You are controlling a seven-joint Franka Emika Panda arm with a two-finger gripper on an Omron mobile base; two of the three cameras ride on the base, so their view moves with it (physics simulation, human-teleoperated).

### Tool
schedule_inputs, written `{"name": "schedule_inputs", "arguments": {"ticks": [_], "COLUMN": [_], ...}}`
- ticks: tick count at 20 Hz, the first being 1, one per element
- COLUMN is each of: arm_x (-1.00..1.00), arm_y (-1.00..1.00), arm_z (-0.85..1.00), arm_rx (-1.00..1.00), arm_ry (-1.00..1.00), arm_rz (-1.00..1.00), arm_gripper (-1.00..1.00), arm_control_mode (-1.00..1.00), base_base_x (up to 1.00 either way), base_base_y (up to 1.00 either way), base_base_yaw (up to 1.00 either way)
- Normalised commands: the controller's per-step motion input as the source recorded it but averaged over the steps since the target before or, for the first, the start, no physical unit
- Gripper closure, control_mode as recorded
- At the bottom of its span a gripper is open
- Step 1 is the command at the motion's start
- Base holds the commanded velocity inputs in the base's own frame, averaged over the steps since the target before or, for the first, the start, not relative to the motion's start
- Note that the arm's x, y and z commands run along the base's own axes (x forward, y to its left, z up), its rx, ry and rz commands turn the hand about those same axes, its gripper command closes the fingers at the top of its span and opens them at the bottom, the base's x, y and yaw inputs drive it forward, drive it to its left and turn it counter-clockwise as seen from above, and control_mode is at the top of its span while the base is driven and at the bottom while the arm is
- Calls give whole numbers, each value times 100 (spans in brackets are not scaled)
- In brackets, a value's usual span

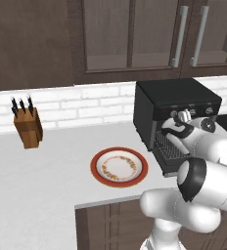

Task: Pick up the kebab skewer and baguette bread, and place them inside the toaster oven. Close the toaster oven door and start by setting the timer.

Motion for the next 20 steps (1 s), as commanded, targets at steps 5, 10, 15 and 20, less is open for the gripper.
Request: {"name": "schedule_inputs", "arguments": {"ticks": [5, 10, 15, 20], "arm_x": [8, 0, 0, 0], "arm_y": [0, 0, 0, -5], "arm_z": [0, 0, 0, 8], "arm_rx": [0, 0, 0, 0], "arm_ry": [0, 0, 0, 0], "arm_rz": [0, 0, 0, 0], "arm_gripper": [-100, -100, -100, -100], "arm_control_mode": [-100, -100, -100, -100], "base_base_x": [0, 0, 0, 0], "base_base_y": [0, 0, 0, 0], "base_base_yaw": [0, 0, 0, 0]}}
